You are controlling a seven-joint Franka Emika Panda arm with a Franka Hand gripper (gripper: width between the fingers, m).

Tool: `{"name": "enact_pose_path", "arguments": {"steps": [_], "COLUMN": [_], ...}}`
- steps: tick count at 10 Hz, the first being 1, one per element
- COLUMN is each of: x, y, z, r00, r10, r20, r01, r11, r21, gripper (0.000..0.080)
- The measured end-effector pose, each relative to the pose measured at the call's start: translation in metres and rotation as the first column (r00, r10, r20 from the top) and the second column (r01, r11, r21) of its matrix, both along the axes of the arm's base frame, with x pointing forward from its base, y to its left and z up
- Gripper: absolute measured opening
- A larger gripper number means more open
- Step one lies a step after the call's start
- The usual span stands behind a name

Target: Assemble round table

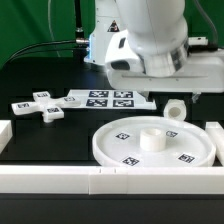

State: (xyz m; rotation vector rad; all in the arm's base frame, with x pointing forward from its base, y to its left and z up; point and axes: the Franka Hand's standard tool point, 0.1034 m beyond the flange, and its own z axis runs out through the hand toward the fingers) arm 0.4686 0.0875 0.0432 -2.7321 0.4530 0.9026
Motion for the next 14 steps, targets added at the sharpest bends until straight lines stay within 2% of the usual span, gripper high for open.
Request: {"name": "enact_pose_path", "arguments": {"steps": [2,5,7,12,14], "x": [0.003,-0.006,-0.002,-0.010,-0.010], "y": [0.006,0.006,0.009,0.010,0.011], "z": [-0.003,-0.008,-0.015,-0.031,-0.033], "r00": [0.996,0.969,0.970,0.967,0.968], "r10": [0.007,0.044,0.049,0.053,0.052], "r20": [-0.087,-0.242,-0.237,-0.248,-0.246], "r01": [-0.004,-0.022,-0.027,-0.031,-0.031], "r11": [0.999,0.995,0.995,0.995,0.996], "r21": [0.036,0.093,0.093,0.090,0.089], "gripper": [0.0649,0.0649,0.0649,0.0649,0.0649]}}
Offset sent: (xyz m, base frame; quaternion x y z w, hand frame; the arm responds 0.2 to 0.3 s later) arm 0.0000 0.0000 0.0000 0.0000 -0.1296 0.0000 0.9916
